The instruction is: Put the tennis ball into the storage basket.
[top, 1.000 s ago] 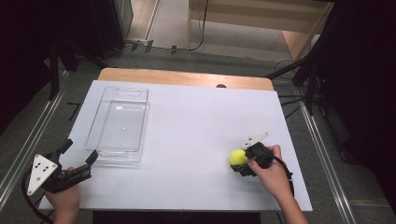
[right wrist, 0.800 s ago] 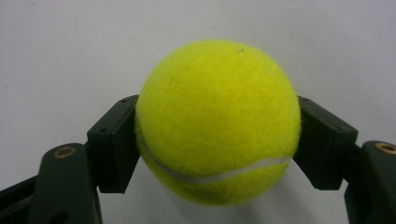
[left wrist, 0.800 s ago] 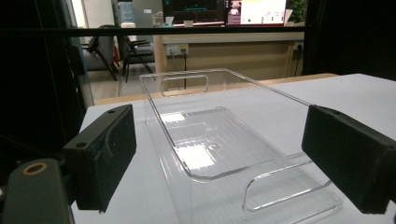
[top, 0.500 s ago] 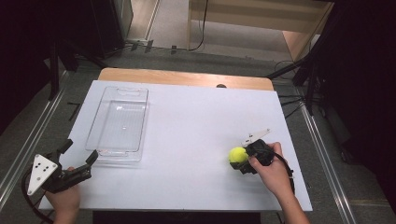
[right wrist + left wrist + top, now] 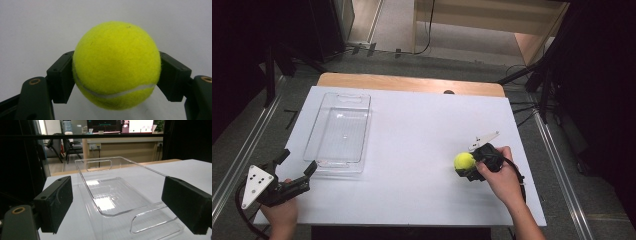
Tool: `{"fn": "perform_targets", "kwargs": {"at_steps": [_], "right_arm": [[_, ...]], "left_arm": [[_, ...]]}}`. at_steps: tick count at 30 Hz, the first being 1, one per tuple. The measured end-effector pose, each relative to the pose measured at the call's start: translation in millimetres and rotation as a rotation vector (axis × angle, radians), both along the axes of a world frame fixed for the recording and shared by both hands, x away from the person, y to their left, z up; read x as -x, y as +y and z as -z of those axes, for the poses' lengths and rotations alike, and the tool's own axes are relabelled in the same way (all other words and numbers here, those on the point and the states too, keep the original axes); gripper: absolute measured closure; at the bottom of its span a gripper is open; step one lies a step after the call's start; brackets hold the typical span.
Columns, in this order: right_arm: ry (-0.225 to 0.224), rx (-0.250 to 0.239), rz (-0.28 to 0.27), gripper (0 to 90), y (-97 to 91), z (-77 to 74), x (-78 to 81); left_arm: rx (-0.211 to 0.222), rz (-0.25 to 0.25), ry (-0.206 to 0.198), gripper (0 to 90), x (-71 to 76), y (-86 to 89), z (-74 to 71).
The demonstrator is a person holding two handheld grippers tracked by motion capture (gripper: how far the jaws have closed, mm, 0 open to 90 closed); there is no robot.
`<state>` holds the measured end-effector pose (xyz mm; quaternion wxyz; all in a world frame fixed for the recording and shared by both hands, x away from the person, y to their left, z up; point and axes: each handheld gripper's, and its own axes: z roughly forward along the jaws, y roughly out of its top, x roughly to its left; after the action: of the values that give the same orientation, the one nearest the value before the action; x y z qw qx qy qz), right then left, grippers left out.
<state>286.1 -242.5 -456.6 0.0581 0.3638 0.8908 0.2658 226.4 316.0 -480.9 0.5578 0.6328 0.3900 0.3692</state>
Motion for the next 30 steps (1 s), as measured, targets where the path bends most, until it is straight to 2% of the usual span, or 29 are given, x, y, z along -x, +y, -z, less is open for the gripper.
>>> {"fn": "perform_targets", "kwargs": {"at_steps": [12, 30], "right_arm": [[-0.011, -0.003, -0.041, 23.7, 17.8, -13.2, -13.1], [-0.023, -0.018, -0.122, 23.7, 56.3, -31.8, -31.1]], "left_arm": [[0.0, 0.002, 0.0, 10.6, -0.2, 0.1, 0.1], [0.001, 0.0, 0.004, 10.7, -0.5, -0.1, -0.1]]}}
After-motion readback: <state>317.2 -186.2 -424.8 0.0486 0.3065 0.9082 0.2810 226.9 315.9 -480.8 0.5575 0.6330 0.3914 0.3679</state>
